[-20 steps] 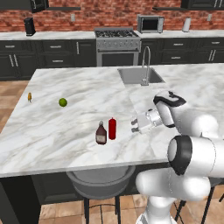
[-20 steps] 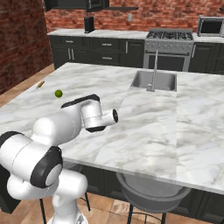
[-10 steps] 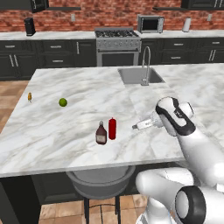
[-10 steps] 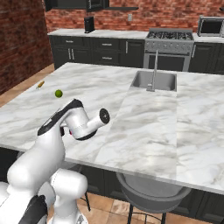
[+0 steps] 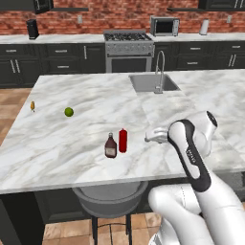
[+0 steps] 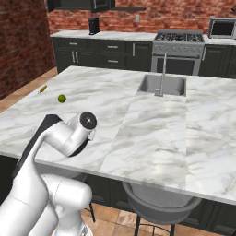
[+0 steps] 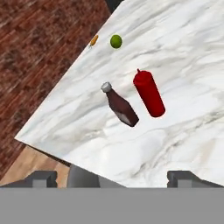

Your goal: Move the ketchup and ketchup from the cabinet to the dining counter.

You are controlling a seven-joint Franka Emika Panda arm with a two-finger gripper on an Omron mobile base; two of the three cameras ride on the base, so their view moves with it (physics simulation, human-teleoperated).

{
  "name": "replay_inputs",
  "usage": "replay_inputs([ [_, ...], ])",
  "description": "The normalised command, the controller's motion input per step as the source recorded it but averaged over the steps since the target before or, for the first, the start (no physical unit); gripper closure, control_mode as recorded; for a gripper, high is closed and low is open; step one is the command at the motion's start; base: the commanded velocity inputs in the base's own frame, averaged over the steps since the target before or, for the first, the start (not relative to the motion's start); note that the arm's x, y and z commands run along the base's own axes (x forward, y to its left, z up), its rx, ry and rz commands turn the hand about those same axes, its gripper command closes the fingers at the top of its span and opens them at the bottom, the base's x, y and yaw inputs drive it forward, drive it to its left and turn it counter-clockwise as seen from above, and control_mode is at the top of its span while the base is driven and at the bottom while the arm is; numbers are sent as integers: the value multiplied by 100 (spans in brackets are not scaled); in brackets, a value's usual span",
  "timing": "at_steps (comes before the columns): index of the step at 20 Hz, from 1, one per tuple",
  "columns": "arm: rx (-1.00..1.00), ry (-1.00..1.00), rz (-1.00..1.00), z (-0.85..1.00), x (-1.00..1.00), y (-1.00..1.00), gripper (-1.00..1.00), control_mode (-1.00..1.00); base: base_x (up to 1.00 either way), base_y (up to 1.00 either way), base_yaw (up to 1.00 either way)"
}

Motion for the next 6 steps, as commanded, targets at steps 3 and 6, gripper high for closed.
replay_inputs([
  [3, -9, 20, -23, 30, -48, 0, -100, -100, 0, 0, 0],
  [6, -14, 13, -18, 28, -53, -1, -100, -100, 0, 0, 0],
])
